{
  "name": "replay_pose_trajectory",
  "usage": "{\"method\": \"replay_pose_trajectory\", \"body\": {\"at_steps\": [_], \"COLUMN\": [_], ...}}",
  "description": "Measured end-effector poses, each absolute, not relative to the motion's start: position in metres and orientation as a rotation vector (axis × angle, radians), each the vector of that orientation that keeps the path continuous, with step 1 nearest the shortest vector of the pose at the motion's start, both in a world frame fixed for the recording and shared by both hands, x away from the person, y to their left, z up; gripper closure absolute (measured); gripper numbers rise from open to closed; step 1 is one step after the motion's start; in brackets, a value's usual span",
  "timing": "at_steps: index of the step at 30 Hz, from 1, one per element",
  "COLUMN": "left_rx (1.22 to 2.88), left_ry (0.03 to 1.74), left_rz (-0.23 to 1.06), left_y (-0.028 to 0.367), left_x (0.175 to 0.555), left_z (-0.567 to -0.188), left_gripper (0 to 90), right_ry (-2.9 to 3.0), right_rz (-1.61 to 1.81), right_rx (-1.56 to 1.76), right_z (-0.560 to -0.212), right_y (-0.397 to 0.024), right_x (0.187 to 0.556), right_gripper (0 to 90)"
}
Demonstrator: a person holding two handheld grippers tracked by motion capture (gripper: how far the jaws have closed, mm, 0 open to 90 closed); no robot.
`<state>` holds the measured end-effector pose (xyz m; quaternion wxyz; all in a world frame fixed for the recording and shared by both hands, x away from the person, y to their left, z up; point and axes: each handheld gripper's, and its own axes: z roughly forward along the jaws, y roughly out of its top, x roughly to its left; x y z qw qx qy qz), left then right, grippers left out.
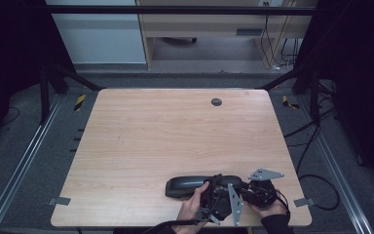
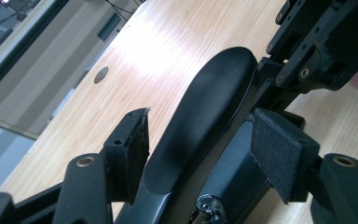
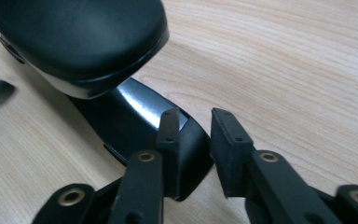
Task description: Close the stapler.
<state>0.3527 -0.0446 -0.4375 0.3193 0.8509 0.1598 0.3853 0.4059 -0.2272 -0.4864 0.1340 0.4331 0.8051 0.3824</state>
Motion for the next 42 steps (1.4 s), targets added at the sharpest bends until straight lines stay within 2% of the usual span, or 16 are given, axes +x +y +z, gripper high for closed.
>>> {"method": "replay_pose_trajectory", "body": {"at_steps": [9, 22, 33, 42], "left_rx": [2.212, 2.148, 2.105, 2.083], "left_ry": [0.443, 0.594, 0.770, 0.926], "left_rz": [0.928, 0.850, 0.833, 0.827], "left_y": [-0.028, 0.027, 0.090, 0.142], "left_x": [0.352, 0.368, 0.382, 0.386], "left_z": [-0.423, -0.400, -0.406, -0.426], "left_gripper": [36.1, 44.2, 57.0, 58.9], "right_ry": [2.281, 2.318, 2.386, 2.446], "right_rz": [1.144, 1.217, 1.218, 1.170], "right_rx": [1.260, 1.209, 1.193, 1.188], "right_z": [-0.483, -0.477, -0.479, -0.486], "right_y": [-0.232, -0.231, -0.223, -0.218], "right_x": [0.404, 0.399, 0.391, 0.387], "right_gripper": [68.5, 90.0, 90.0, 90.0]}}
